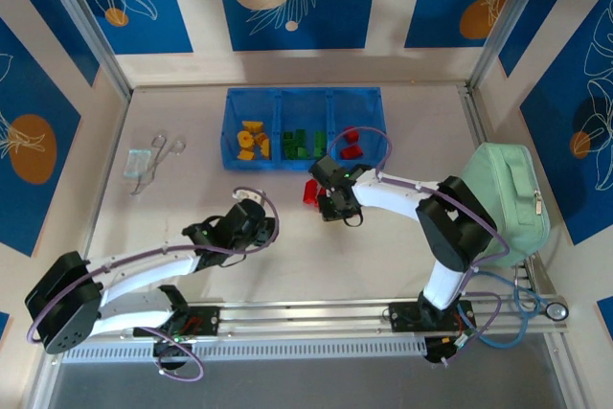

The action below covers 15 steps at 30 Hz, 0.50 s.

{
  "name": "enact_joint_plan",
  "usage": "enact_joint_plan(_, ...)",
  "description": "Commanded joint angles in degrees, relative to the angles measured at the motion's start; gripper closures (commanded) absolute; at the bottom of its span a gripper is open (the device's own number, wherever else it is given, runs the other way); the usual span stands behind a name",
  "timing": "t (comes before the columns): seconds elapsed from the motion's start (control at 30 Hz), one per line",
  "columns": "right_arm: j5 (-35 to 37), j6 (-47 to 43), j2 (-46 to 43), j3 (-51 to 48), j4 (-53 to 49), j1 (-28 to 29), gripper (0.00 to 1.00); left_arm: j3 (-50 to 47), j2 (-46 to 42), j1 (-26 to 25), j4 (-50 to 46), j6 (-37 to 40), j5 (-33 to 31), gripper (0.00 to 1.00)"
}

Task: Sort the legos into containers by color
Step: Pick up the lego from the center of the table.

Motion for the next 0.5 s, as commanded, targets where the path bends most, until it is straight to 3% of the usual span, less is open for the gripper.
enact_joint_plan(0.0,1.96,0.03,-3.84,1.93,-2.79,0.47,0.73,0.37,-1.70,-0.78,-0.10,1.23,-0.15,0.46)
enact_joint_plan(0.47,3.54,-1.77,-11.28,3.70,-5.10,-2.12,0.74,-0.71,-4.34,-0.86,-1.10,0.79,-1.04,0.46)
